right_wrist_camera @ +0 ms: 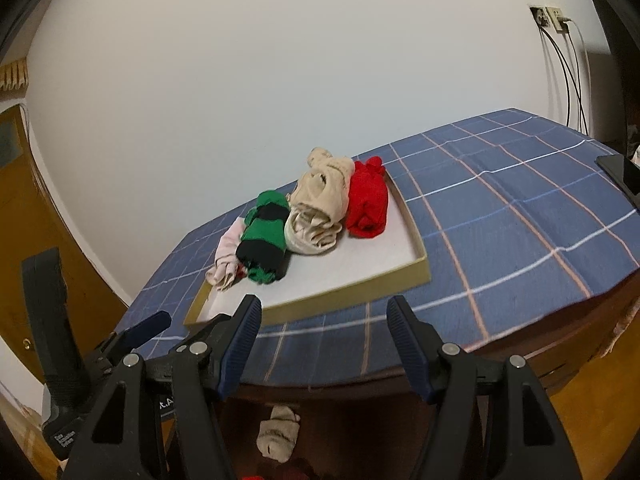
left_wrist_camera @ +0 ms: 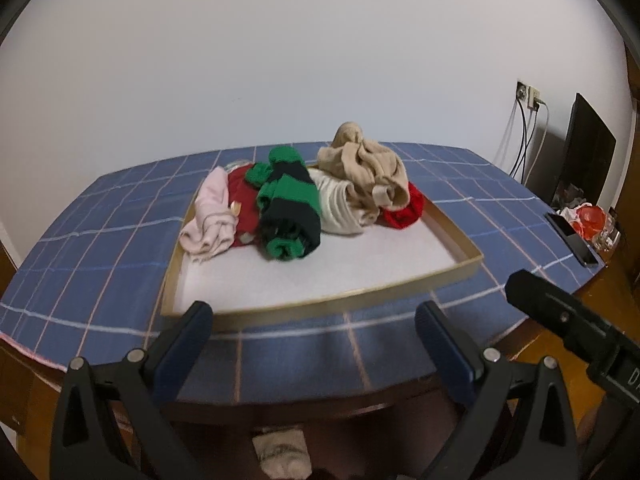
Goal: Take underwear out of drawer
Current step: 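Withdraw both tools from the tray down toward the open drawer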
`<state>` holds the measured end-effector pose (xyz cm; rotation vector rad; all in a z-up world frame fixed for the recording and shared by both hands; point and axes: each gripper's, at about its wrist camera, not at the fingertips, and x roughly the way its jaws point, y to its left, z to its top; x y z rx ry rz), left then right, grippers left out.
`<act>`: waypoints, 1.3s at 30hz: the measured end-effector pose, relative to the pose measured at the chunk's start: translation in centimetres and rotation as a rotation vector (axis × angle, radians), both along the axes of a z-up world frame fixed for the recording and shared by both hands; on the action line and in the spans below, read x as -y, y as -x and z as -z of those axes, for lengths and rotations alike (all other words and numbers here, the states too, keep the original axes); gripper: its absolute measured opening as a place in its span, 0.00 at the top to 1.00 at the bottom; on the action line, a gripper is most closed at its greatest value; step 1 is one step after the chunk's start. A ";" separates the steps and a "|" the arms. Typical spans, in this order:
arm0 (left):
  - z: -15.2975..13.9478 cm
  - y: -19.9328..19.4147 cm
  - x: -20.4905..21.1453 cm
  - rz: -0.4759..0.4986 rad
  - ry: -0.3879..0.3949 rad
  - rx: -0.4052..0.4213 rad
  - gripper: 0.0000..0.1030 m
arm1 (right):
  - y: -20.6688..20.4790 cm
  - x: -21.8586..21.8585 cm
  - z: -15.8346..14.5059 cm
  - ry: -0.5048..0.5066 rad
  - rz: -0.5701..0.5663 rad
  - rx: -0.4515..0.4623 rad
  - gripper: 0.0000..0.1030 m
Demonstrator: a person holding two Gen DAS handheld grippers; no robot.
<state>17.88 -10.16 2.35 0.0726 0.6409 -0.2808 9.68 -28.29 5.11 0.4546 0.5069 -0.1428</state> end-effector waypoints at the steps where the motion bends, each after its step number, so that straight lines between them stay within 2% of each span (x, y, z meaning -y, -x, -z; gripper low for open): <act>1: 0.2 0.2 -0.2 -0.004 0.004 -0.006 0.01 | 0.2 -0.3 0.1 0.002 -0.003 -0.002 0.35; 19: 2.9 5.0 -2.5 -0.019 0.001 -0.034 0.01 | 4.2 -4.6 2.6 -0.002 -0.026 -0.009 0.35; 31: 5.6 7.1 -3.4 -0.032 -0.027 -0.091 0.01 | 7.0 -6.4 4.7 0.003 -0.037 -0.055 0.35; 39: 6.8 8.3 -3.5 -0.008 -0.075 -0.110 0.01 | 8.7 -7.1 6.0 0.022 -0.060 -0.113 0.35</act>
